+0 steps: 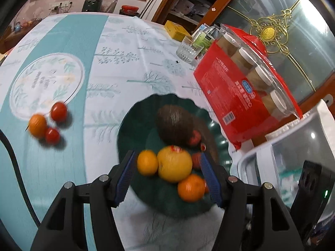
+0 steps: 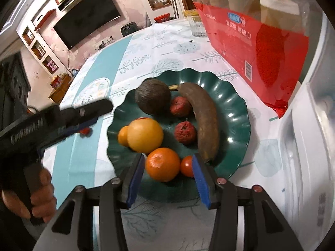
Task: Organize fruits
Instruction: 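Open both tools and withdraw them from the plate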
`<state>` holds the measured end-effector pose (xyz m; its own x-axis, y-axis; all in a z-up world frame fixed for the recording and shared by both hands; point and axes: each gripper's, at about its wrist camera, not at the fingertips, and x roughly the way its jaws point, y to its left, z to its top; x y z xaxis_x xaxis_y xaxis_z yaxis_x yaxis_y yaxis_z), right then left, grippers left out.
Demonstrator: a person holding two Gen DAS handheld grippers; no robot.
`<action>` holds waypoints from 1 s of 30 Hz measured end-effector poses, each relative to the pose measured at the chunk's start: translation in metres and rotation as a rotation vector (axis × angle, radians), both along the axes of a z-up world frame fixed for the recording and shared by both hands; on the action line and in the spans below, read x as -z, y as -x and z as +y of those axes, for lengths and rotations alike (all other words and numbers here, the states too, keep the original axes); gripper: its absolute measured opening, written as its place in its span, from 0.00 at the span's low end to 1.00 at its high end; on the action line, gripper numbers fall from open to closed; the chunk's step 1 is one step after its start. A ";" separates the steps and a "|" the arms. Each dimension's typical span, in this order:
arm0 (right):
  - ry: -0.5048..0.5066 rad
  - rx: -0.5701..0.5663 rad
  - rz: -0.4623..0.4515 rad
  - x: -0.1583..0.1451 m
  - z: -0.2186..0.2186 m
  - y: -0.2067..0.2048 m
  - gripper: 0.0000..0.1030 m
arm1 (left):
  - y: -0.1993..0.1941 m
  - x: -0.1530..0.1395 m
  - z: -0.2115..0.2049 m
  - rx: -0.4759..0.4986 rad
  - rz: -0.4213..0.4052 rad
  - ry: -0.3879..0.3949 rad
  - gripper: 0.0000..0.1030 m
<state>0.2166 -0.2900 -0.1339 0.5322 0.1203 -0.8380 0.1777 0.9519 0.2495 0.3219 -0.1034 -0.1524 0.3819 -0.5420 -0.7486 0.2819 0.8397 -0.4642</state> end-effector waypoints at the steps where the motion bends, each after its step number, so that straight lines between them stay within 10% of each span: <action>1: -0.001 0.003 -0.001 -0.002 0.002 0.002 0.49 | 0.007 -0.002 0.006 -0.001 0.002 -0.001 0.60; 30: -0.076 -0.041 0.058 -0.029 0.149 0.005 0.57 | 0.070 -0.054 0.226 -0.118 -0.161 -0.102 0.60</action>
<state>0.2118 -0.1412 -0.1050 0.4763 0.2055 -0.8549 0.1549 0.9375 0.3116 0.2521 0.1229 -0.0988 0.5573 -0.4111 -0.7214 0.2424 0.9115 -0.3322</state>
